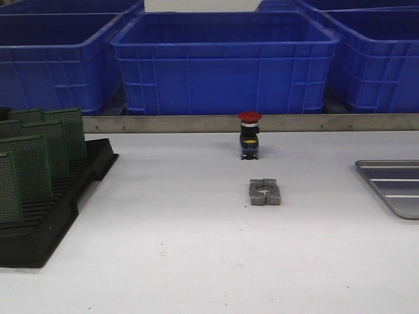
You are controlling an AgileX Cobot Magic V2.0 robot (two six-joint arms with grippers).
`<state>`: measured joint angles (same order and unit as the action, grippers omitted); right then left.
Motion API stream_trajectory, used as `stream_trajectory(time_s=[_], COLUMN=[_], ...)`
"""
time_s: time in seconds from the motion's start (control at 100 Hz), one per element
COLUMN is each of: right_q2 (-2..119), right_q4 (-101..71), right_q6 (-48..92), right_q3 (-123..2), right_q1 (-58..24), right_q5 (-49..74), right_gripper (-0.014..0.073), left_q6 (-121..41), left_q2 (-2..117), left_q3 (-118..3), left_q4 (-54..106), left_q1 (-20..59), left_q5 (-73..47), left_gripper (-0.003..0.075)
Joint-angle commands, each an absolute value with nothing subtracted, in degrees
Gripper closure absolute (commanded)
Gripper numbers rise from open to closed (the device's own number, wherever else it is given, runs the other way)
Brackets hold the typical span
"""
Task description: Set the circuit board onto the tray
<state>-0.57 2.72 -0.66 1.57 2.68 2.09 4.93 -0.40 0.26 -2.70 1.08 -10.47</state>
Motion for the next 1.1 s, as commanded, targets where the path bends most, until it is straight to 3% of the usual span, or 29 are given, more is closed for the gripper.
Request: stream_trajectory(time_s=[0.0,0.33,0.66,1.09], right_q2=[-1.8,-1.8,-1.8,-1.8], right_q4=[3.0,3.0,3.0,3.0], right_q6=[-0.3,-0.3,-0.3,-0.3], right_q3=[1.5,1.5,1.5,1.5], right_q1=[2.7,2.7,2.7,2.7], right_q5=[-2.8,-2.8,-2.8,-2.8], right_gripper=[0.0653,0.0653,0.0653,0.0653], left_q6=[5.1,5.1,5.2,5.2], left_q2=[-2.0,-2.0,0.1,26.3], left_q3=[1.3,-0.3,-15.0,-34.0], left_q4=[-2.3,-2.9,-3.5,-3.5], left_q1=[1.5,1.5,1.5,1.5], left_q5=[-5.6,-4.2,-14.2,-30.5], left_gripper=[0.0741,0.0741,0.0741,0.074])
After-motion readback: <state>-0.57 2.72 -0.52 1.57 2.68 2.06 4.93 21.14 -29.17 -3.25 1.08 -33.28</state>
